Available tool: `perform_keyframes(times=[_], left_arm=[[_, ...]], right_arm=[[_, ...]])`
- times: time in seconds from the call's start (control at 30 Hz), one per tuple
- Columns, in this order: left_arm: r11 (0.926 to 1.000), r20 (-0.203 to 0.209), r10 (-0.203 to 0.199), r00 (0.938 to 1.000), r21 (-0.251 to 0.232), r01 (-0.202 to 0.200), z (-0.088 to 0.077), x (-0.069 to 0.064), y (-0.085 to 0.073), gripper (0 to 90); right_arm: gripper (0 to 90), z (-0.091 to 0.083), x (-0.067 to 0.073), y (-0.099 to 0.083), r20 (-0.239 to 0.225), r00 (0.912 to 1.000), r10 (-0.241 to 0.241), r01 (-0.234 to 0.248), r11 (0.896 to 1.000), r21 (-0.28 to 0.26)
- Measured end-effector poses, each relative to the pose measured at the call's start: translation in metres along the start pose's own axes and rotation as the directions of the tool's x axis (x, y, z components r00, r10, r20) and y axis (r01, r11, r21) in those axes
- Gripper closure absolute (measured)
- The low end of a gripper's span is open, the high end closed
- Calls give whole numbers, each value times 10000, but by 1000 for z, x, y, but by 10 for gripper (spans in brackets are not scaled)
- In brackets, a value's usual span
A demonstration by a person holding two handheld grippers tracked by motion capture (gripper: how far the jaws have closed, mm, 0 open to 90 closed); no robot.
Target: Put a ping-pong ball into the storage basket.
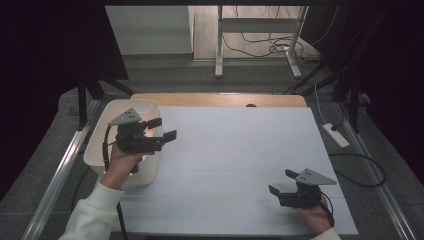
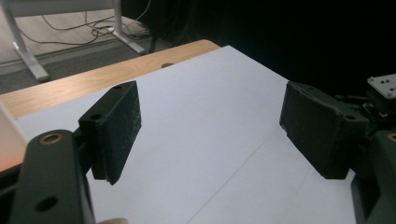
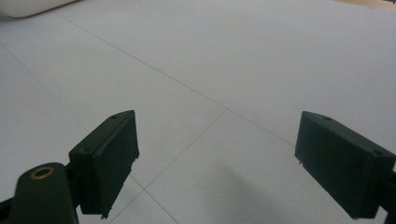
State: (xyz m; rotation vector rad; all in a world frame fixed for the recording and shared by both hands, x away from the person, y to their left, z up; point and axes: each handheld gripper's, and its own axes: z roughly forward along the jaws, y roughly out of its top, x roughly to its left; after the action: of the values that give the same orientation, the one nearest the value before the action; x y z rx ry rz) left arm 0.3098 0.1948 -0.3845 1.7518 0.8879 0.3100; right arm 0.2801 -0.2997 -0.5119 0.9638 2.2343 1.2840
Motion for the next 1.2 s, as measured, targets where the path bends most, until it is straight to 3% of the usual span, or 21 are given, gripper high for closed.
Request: perform_keyframes(times=[0.47,0.6,0.77,0.87,1.2], left_arm=[[9986,842,510,9951,129,-522,23,-36,-23,217],[9955,1069,875,9904,275,-909,31,-50,-33,220],[9850,1106,1503,9824,683,-1584,44,-65,-47,213],[9843,1234,1475,9813,786,-1579,48,-66,-53,213],[9840,1197,1034,9874,1327,-1191,55,-58,-85,214]], right_arm=[[135,0,0,0,-1,10000,-32,32,10000,11],[135,0,0,0,-16,10000,-32,32,10000,-22],[135,0,0,0,-21,10000,-19,19,10000,-26],[135,-1,0,0,-19,10000,-17,17,10000,-36],[135,-1,1,-1,-78,10000,-60,60,10000,-33]])
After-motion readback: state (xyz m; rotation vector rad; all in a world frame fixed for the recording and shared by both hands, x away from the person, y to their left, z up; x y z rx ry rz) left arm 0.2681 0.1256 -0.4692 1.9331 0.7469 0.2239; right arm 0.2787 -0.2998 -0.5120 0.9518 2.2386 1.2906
